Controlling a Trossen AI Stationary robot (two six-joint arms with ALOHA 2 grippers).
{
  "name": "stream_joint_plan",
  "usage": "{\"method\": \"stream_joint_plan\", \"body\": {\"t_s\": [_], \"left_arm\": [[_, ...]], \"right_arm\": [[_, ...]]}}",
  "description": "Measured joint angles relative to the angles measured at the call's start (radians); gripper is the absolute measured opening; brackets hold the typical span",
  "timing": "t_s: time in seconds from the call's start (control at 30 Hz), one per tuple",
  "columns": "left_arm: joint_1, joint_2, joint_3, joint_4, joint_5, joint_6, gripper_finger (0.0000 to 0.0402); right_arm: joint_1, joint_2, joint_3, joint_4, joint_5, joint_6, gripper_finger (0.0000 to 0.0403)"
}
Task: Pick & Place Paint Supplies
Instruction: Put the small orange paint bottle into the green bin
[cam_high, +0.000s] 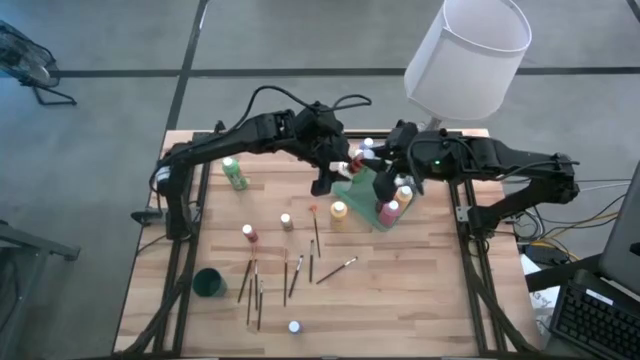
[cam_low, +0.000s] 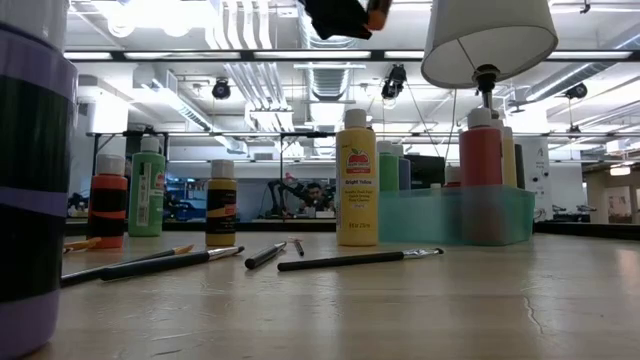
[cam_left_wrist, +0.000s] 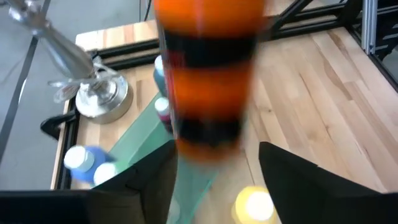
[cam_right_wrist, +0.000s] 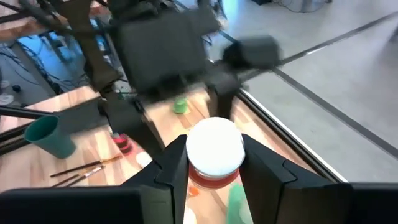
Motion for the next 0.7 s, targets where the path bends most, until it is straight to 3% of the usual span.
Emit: {"method": "stream_joint_plan", "body": {"t_s": [0.33, 0.57, 0.7], "left_arm": [[0.09, -0.041, 0.0, -0.069, -0.056, -0.093, 0.0252], [0.115, -0.046, -0.001, -0.06, -0.055, -0.104, 0.0252], [0.119, -0.057, -0.001, -0.052, -0.056, -0.105, 0.0252]], "right_arm": [[-0.046, -0.047, -0.039, -0.313, 0.134, 0.196, 0.0108], [-0.129, -0.057, -0.234, -0.203, 0.115, 0.188, 0.0108], [-0.202, -0.105, -0.378, -0.022, 0.045, 0.144, 0.0108]]}}
